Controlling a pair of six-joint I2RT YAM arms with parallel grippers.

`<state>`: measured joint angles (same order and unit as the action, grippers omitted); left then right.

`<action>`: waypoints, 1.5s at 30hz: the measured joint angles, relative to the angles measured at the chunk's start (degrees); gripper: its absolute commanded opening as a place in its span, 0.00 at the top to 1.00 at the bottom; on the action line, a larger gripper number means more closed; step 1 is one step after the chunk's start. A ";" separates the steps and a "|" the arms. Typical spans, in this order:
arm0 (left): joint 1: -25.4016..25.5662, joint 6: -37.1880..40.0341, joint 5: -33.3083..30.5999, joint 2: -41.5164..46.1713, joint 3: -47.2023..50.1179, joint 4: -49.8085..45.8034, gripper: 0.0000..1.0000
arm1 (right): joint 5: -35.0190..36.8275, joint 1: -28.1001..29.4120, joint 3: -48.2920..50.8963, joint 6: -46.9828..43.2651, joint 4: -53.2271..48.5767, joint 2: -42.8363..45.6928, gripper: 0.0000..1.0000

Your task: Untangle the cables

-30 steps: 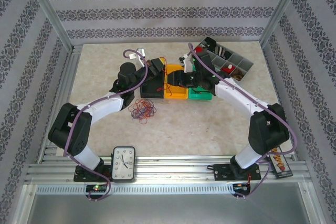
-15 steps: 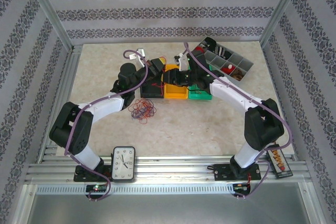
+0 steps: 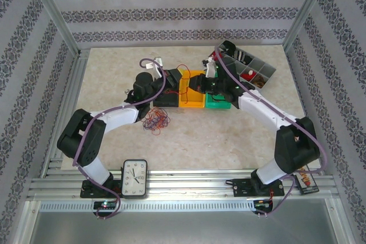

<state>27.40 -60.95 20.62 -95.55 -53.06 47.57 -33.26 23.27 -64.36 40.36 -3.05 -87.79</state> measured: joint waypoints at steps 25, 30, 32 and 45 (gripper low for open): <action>-4.55 7.02 -19.61 11.41 4.81 -26.01 0.42 | 17.68 -20.87 -1.66 -3.50 -13.99 4.72 1.00; -4.55 8.50 -22.03 12.39 5.42 -31.06 0.42 | 20.59 -20.48 -6.64 -5.35 -16.24 -1.70 1.00; -4.55 8.52 -22.43 12.39 5.70 -32.33 0.42 | 22.40 -19.91 -8.57 -6.34 -17.33 -5.49 1.00; -4.55 9.57 -22.43 11.98 5.68 -35.85 0.42 | 31.36 -7.91 -25.66 -14.91 -28.94 -27.52 0.99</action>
<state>22.85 -51.37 -1.80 -83.57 -47.37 11.73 -1.89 15.35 -90.02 25.45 -31.99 -115.31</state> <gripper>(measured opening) 0.580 0.061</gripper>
